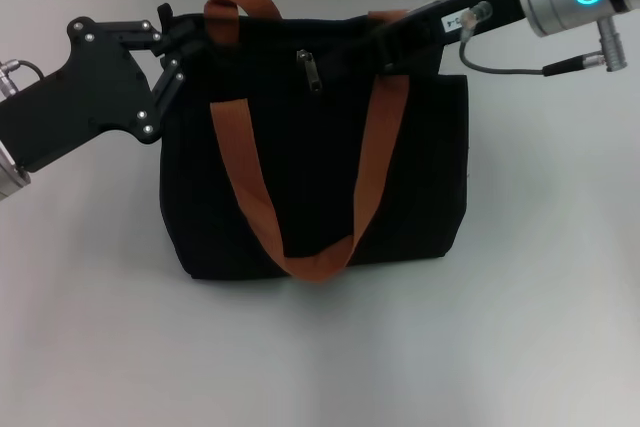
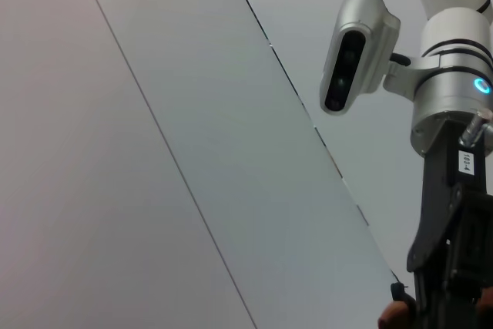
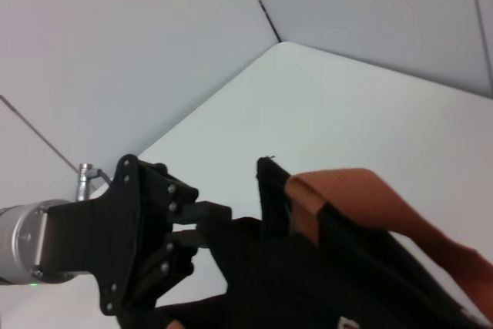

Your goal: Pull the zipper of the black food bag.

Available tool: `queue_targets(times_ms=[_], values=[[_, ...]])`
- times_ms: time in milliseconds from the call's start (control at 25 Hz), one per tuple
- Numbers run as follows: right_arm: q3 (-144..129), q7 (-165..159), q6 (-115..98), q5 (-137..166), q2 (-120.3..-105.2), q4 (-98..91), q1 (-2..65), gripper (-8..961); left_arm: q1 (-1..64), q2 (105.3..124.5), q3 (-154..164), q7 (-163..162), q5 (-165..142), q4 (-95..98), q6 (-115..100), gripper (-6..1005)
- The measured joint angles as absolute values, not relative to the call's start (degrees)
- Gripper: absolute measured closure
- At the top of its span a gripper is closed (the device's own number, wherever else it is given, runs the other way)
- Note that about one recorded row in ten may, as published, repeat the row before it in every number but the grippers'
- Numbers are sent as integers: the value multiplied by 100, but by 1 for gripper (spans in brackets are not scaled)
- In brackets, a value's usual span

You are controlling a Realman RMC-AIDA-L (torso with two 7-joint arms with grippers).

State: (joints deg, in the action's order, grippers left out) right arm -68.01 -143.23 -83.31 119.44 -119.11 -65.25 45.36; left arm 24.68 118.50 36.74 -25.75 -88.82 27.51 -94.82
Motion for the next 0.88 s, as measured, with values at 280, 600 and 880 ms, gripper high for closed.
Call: queue_targets(times_ms=[280, 600, 880], values=[[-6795, -14317, -8200, 11937, -11911, -6017, 4833, 667, 2470, 11856, 3674, -2575, -8847, 2751, -9480, 930], [-6831, -14316, -8158, 11703, -11927, -5975, 4902, 669, 2470, 11856, 3677, -2575, -8838, 2751, -9505, 930], [-6826, -14319, -8182, 11682, -11927, -5960, 4911, 676, 2470, 11856, 3674, -2575, -8838, 2751, -9518, 931]])
